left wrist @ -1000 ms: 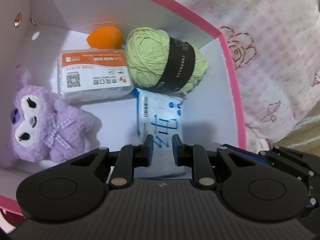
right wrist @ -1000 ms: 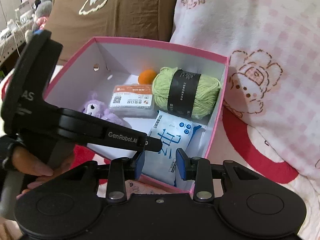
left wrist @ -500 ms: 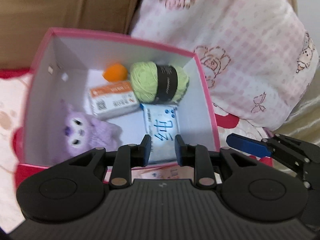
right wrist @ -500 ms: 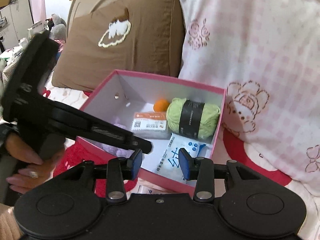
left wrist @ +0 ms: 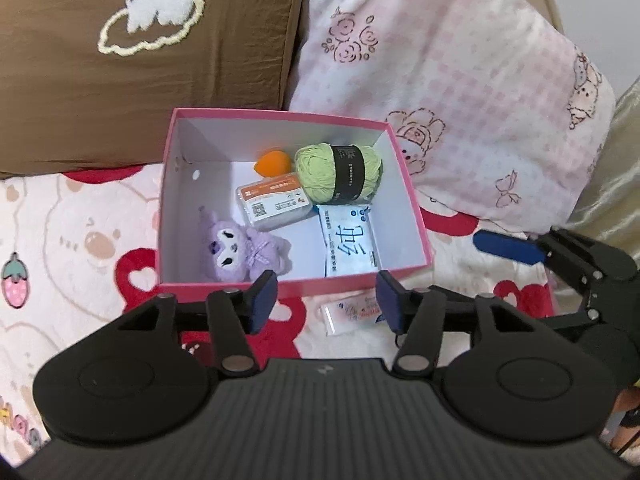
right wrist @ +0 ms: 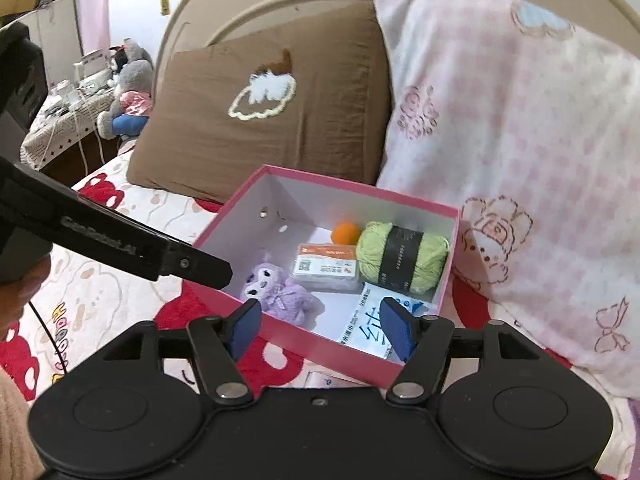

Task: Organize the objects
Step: 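Withdraw the left tool up and move it toward the white tissue pack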

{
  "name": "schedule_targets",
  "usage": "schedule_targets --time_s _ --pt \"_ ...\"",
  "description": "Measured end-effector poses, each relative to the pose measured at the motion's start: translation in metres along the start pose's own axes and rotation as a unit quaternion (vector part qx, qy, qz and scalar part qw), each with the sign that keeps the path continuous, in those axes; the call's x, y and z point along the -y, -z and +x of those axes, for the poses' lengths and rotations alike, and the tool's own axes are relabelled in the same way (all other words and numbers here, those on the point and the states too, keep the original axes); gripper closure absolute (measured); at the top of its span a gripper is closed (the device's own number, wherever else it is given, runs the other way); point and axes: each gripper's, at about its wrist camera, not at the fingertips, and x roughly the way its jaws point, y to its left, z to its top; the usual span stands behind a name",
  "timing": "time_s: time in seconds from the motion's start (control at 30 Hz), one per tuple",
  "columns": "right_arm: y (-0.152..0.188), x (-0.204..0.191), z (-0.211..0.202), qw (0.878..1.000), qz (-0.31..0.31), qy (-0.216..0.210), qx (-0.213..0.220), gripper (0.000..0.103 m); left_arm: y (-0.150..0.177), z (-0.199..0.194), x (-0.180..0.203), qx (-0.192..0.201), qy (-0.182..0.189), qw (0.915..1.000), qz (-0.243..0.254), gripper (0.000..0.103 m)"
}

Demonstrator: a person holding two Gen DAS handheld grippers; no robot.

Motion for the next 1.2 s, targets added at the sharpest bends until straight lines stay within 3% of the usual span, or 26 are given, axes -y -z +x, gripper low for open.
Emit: schedule_targets --time_s 0.1,0.3,0.43,0.6,0.9,1.2 --pt "-0.001 -0.008 -0.013 1.000 -0.008 -0.005 0.009 0.022 0.006 -0.014 0.002 -0.001 0.006 1.0000 0.001 0.036" --pt "0.002 -0.023 -0.033 1.000 -0.016 -0.016 0.016 0.013 0.021 -0.031 0.007 0.006 0.014 0.9999 0.003 0.027" --pt "0.008 -0.031 -0.038 0.999 -0.027 -0.015 0.014 0.009 0.031 -0.039 0.009 0.020 -0.002 0.9998 0.003 0.016" --pt "0.019 -0.039 -0.039 0.999 -0.046 -0.006 0.006 0.009 0.042 -0.046 0.009 0.032 -0.015 0.9990 0.026 0.016" --pt "0.033 -0.050 -0.046 0.997 -0.074 -0.001 0.017 0.009 0.058 -0.033 -0.007 0.015 0.004 0.9998 0.013 0.015" --pt "0.045 -0.051 -0.043 0.996 -0.086 0.002 0.026 0.009 0.069 -0.016 -0.021 0.018 -0.024 0.9995 -0.012 0.015"
